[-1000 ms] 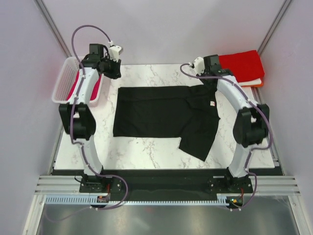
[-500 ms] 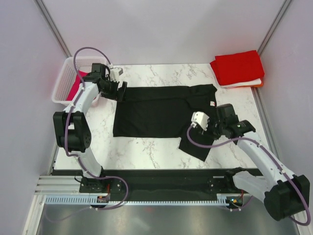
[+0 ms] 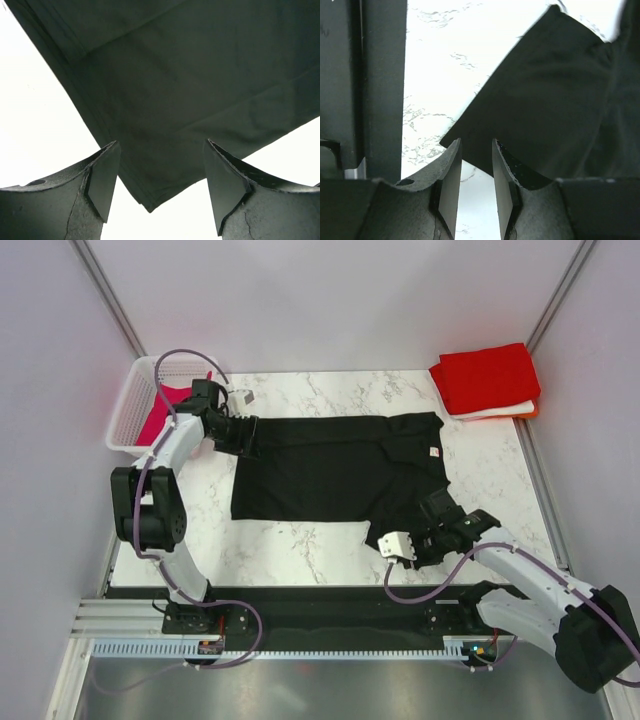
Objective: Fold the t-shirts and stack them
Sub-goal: Fold the tshirt
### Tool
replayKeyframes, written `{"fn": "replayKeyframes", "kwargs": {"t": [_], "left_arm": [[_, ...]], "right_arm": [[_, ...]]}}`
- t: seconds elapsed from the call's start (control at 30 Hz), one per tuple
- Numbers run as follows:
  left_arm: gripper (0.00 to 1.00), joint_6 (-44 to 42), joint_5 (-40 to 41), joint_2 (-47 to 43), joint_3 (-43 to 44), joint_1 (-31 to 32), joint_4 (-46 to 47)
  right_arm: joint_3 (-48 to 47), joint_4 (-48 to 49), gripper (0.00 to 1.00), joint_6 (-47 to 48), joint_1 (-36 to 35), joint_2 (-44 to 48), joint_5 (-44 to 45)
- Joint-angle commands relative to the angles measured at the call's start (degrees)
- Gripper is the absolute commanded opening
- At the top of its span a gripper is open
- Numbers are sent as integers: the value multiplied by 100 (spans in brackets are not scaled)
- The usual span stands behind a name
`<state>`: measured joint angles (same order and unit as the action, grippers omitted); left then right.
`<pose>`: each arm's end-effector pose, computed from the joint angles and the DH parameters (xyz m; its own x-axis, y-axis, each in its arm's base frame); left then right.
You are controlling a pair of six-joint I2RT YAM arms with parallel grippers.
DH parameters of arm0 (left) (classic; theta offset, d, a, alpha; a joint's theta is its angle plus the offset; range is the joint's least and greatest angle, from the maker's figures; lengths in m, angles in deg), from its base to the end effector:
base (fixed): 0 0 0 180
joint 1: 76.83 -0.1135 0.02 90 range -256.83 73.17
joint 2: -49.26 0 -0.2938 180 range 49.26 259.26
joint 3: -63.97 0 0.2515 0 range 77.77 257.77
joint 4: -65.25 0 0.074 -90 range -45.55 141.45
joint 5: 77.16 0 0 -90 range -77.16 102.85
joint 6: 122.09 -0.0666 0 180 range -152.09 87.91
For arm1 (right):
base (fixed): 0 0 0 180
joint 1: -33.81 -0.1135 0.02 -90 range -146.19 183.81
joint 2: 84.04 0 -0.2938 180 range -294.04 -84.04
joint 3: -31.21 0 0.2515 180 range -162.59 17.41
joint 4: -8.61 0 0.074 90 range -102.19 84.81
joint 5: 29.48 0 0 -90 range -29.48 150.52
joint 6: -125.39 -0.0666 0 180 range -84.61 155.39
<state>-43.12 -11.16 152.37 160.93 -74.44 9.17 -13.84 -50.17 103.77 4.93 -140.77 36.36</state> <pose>0.3980 -0.0437 0.2534 -0.8242 0.2093 -0.5262 0.3924 0.8811 -0.2641 0.1183 0.0964 0.1812 0.2171 -0.8490 -0.4818 -0.9737 -0.1531 -0.1688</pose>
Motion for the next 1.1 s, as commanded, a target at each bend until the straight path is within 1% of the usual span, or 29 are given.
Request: {"fn": "replayKeyframes", "kwargs": {"t": [0.0,0.23,0.43,0.7,0.8,0.9,0.93,1.03,1.07], "left_arm": [[74,-277,203,-343,-167,7,-78],[79,-567,537,-555,-432,-2,-131],[80,-602,687,-468,-370,-2,-149],[79,-690,775,-327,-230,-2,-193],[79,-804,845,-344,-299,-2,-202],[78,-988,871,-309,-518,-20,-201],[77,-1050,872,-309,-589,-37,-201],[70,-1366,793,-379,-993,-37,-140],[68,-1428,706,-423,-1099,-37,-140]], "right_arm": [[75,-12,38,640,-135,-101,-353],[127,-407,38,1107,-205,-198,-168],[119,-574,38,1266,-205,-189,-45],[171,-372,38,1292,-214,-532,43],[206,-284,35,1318,-240,-708,122],[215,-232,20,1310,-249,-796,227],[207,-231,11,1275,-249,-770,263],[145,-231,3,1099,-249,-560,368],[128,-249,2,1064,-249,-471,377]]}}
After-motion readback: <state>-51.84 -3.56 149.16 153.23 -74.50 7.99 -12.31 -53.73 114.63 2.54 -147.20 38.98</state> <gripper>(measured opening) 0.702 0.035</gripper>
